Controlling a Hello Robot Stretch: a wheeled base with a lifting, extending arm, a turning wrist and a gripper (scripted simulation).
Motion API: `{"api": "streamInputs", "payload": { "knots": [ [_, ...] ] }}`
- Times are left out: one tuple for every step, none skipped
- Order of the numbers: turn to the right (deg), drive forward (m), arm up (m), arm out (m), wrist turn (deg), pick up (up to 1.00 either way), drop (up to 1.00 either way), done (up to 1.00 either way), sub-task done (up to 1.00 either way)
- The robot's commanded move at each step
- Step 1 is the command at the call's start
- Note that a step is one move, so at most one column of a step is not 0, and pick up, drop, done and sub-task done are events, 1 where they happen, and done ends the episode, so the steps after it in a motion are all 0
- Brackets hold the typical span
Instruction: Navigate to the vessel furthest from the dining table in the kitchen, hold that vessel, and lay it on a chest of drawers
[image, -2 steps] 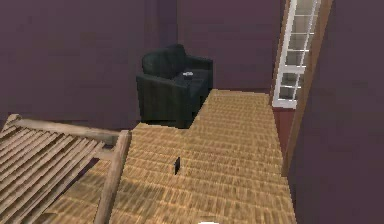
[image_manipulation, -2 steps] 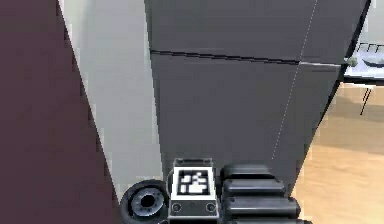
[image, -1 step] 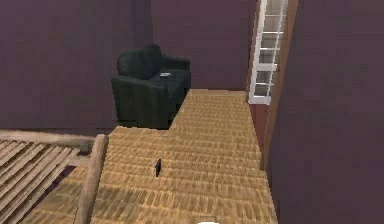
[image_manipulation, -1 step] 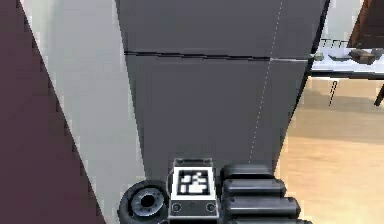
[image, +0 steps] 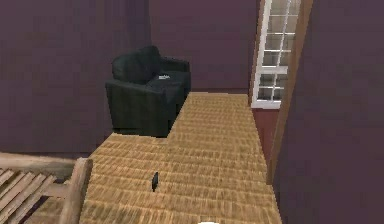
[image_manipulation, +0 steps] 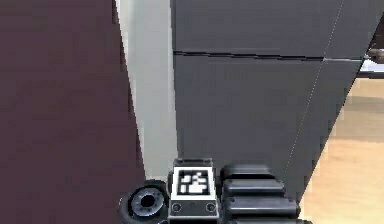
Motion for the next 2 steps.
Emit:
{"api": "streamInputs", "payload": {
  "knots": [
    [6.0, 0.0, 0.0, 0.0, 0.0, 0.0, 0.0, 0.0, 0.0],
    [3.0, 0.0, 0.0, 0.0, 0.0, 0.0, 0.0, 0.0, 0.0]
  ]
}}
